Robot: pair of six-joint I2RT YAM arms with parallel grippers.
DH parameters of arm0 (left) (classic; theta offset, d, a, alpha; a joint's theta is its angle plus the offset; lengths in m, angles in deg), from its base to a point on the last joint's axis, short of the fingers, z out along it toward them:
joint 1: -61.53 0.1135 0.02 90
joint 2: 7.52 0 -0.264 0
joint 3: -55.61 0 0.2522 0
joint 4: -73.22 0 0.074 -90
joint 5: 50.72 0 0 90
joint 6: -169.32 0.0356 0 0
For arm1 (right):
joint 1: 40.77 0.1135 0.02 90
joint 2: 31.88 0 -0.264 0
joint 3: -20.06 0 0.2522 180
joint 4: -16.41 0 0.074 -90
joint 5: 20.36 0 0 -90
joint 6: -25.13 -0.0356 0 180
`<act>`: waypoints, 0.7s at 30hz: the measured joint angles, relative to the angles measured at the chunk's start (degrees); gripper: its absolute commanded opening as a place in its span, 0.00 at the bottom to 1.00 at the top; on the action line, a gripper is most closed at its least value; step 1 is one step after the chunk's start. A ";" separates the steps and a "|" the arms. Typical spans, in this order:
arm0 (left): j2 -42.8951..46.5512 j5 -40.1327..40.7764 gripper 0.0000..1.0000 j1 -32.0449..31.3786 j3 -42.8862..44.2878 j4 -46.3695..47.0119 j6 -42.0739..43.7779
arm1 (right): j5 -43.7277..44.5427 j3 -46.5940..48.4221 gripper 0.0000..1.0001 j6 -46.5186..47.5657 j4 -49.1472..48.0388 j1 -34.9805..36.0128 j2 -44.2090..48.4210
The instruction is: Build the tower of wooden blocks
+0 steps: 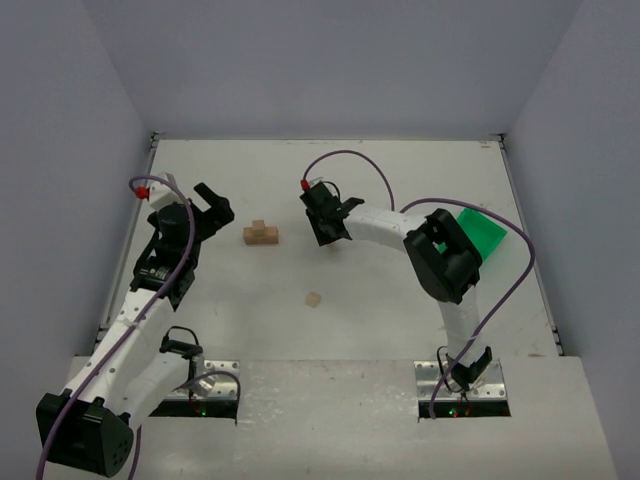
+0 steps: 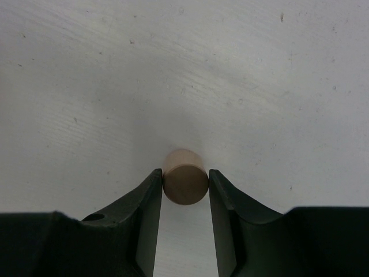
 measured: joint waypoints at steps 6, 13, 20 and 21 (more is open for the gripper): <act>0.20 0.12 1.00 0.00 0.00 -0.15 -0.02 | -0.45 -0.49 0.30 -0.08 -0.83 -0.16 0.06; 0.22 0.14 1.00 0.00 -0.01 -0.19 -0.04 | -4.74 -4.36 0.24 4.27 -5.07 -0.20 2.57; 0.22 2.04 1.00 0.00 -1.08 0.20 -1.00 | -11.08 -1.48 0.24 15.58 -6.97 2.15 5.64; 0.16 2.77 1.00 0.00 -1.24 0.06 -1.48 | -11.53 0.59 0.24 16.48 -6.53 2.59 5.40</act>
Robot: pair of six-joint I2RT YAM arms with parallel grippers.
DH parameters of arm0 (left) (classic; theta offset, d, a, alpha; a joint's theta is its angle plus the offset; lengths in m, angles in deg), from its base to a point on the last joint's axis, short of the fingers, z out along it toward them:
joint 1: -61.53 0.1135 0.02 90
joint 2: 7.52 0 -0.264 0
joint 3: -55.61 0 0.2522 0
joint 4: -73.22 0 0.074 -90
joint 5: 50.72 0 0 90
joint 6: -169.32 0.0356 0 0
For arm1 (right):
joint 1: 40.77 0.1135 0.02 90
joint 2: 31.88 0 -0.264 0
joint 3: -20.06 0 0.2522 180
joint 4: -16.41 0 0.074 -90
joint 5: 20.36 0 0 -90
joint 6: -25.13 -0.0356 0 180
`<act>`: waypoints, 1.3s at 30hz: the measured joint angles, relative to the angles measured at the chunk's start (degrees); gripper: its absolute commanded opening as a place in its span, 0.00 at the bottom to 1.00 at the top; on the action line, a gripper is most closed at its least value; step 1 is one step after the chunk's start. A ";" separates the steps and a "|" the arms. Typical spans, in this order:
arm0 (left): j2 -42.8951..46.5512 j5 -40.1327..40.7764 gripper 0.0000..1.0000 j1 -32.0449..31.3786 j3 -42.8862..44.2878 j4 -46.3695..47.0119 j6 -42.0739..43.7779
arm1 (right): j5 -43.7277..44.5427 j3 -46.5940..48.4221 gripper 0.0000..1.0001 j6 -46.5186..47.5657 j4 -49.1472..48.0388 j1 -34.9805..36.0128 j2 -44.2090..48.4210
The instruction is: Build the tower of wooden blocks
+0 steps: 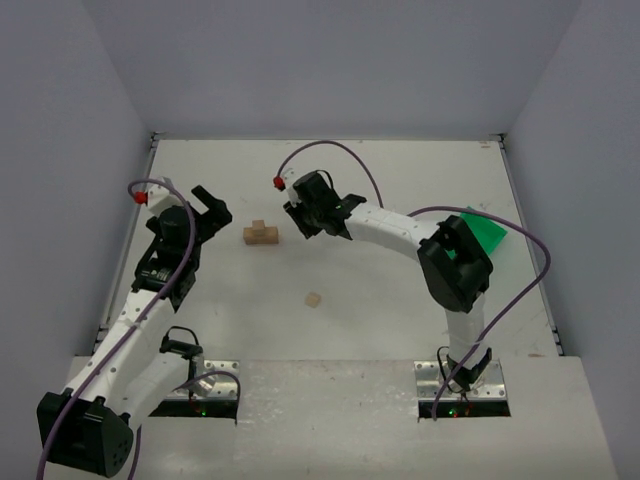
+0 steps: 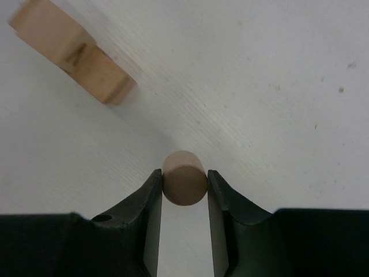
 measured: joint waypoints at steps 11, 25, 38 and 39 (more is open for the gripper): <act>-3.44 6.83 1.00 0.70 -0.15 -2.46 -5.15 | -3.09 25.13 0.24 3.88 3.04 6.06 -10.47; -9.33 4.02 1.00 6.78 -0.11 -5.02 -7.39 | -1.38 34.98 0.26 5.87 10.08 8.65 -19.88; -9.22 2.34 1.00 6.80 -0.11 -4.99 -7.26 | 0.79 36.68 0.29 6.84 12.18 8.95 -20.05; -9.23 2.23 1.00 6.80 -0.11 -4.99 -7.20 | 0.87 36.73 0.30 6.86 12.31 8.95 -20.05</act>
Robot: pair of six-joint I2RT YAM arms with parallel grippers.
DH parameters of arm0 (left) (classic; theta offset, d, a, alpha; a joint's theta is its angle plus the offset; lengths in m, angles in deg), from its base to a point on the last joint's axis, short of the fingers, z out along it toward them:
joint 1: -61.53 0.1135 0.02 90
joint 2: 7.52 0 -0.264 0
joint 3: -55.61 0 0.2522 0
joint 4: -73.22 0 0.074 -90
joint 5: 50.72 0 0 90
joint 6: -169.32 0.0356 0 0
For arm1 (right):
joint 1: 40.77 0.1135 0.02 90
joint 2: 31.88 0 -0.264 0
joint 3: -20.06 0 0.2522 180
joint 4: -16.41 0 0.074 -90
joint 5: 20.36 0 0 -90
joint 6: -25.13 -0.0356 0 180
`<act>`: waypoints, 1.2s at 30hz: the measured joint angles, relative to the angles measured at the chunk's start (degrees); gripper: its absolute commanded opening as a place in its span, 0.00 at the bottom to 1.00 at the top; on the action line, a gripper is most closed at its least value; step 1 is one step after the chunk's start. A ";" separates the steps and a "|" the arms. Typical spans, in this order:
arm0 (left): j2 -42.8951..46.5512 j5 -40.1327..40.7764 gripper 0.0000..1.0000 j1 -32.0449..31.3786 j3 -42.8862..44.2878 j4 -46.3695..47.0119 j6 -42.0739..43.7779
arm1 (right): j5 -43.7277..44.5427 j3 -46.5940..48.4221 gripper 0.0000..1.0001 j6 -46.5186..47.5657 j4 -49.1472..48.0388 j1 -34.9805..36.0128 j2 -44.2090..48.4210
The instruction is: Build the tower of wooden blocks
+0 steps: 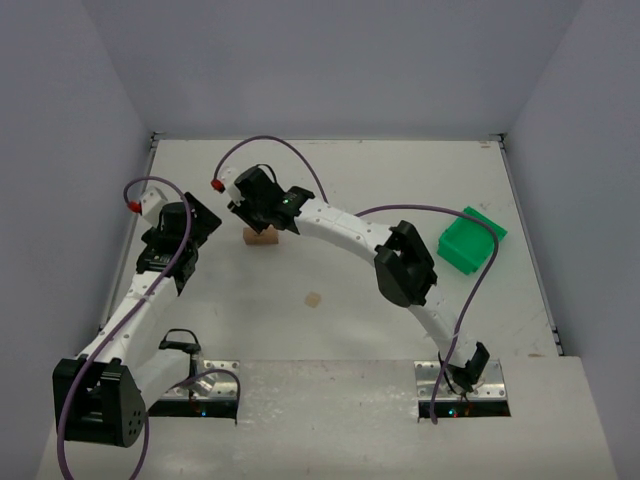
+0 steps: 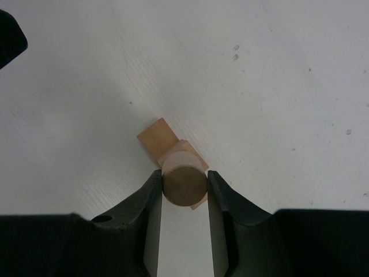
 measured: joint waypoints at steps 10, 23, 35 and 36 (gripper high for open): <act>-0.01 -0.87 1.00 0.00 0.00 0.03 0.25 | 0.11 1.93 0.31 0.07 0.56 0.00 -1.58; -0.01 -1.68 1.00 0.00 0.00 0.35 0.81 | 1.09 2.61 0.35 0.46 1.42 0.01 -2.40; -0.08 -2.64 1.00 0.00 0.00 0.47 1.25 | 1.10 2.62 0.57 0.64 1.49 0.00 -2.40; -0.12 -2.71 1.00 0.00 0.00 0.47 1.30 | 1.09 2.62 0.59 0.65 1.50 0.00 -2.40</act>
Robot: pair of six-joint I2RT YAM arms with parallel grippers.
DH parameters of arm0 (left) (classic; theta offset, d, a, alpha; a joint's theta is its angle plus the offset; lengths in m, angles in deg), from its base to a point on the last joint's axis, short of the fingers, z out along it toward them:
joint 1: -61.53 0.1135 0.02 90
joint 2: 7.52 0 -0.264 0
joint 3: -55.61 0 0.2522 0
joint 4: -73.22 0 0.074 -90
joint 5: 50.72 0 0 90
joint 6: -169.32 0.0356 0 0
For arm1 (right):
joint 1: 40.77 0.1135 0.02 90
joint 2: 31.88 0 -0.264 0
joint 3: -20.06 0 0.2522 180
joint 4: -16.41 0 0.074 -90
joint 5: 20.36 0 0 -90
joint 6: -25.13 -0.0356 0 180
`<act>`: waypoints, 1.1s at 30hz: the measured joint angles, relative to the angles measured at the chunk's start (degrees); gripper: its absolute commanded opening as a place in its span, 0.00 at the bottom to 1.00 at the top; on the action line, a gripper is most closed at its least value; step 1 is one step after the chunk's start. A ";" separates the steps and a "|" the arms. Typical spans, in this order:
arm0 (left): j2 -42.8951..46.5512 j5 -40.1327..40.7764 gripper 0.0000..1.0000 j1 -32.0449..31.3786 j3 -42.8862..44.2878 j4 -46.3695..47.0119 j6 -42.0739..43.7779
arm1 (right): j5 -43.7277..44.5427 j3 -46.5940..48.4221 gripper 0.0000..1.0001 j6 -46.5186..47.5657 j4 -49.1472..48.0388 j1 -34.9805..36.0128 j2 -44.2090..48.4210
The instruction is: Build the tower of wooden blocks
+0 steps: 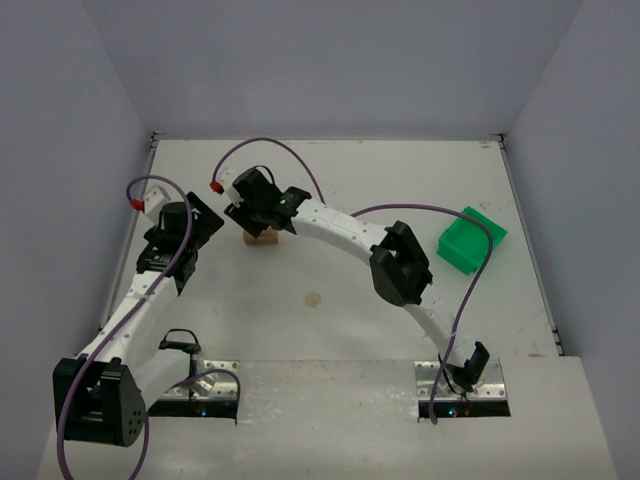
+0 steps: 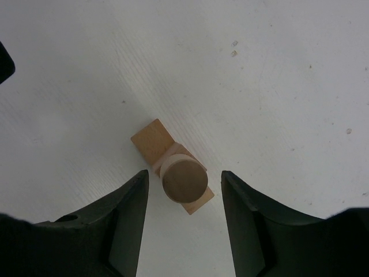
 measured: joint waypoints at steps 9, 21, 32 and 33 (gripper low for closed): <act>-0.39 -0.81 1.00 0.00 0.01 0.81 0.65 | -0.24 -0.10 0.83 0.26 -0.21 -0.02 0.04; -3.32 -2.77 1.00 0.11 0.74 0.05 1.96 | 0.29 -13.03 0.99 4.23 -5.23 -0.27 7.92; -1.94 0.20 1.00 2.44 0.81 -0.41 0.98 | 2.36 -15.52 0.99 5.92 -7.62 0.28 7.99; -2.10 0.28 1.00 2.91 0.89 -0.56 0.81 | 2.91 -15.52 0.99 6.00 -8.20 0.28 7.98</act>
